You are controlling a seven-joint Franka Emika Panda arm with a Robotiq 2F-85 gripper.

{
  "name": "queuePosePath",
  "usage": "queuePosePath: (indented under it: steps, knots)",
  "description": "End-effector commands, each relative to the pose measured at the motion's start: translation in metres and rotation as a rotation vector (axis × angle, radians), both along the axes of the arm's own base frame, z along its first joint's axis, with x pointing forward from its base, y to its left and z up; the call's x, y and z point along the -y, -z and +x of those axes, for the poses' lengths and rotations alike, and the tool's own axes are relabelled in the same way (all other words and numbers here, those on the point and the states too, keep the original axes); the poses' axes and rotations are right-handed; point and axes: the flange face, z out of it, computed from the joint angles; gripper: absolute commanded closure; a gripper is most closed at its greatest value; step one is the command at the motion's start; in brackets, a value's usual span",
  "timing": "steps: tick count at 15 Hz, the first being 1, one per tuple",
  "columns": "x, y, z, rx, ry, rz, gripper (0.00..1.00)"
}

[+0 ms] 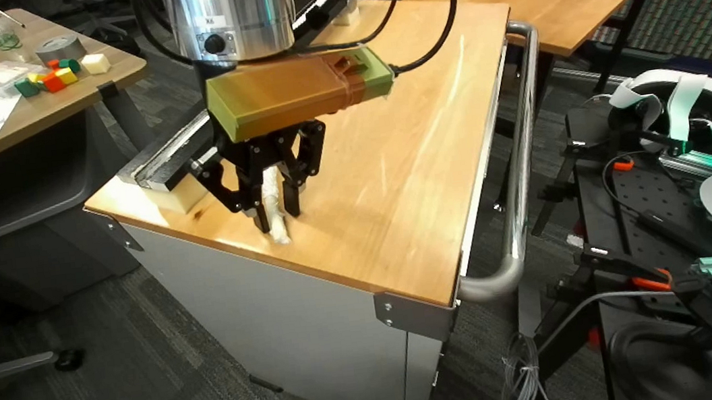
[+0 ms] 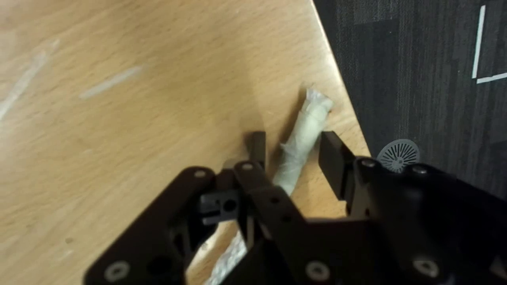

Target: Put the rope in the groove on the black object

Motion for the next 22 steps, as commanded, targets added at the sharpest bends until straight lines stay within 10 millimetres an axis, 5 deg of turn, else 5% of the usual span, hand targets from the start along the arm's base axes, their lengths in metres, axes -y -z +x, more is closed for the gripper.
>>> queuePosePath:
  steps: [1,3,4,6,9,17,22]
  knots:
    - [-0.003,-0.008,0.005,0.002,0.011,0.030,0.66]
    - [-0.004,-0.015,0.004,0.024,0.011,0.037,0.70]
    - [-0.004,-0.023,0.003,0.039,0.014,0.046,0.90]
    - [-0.004,-0.037,0.003,0.077,0.028,0.064,1.00]
    - [-0.005,-0.060,0.007,0.143,0.053,0.088,0.94]
    - [-0.008,-0.129,0.028,0.232,0.030,0.083,0.98]
    - [-0.006,-0.151,0.053,0.277,0.037,0.006,0.98]
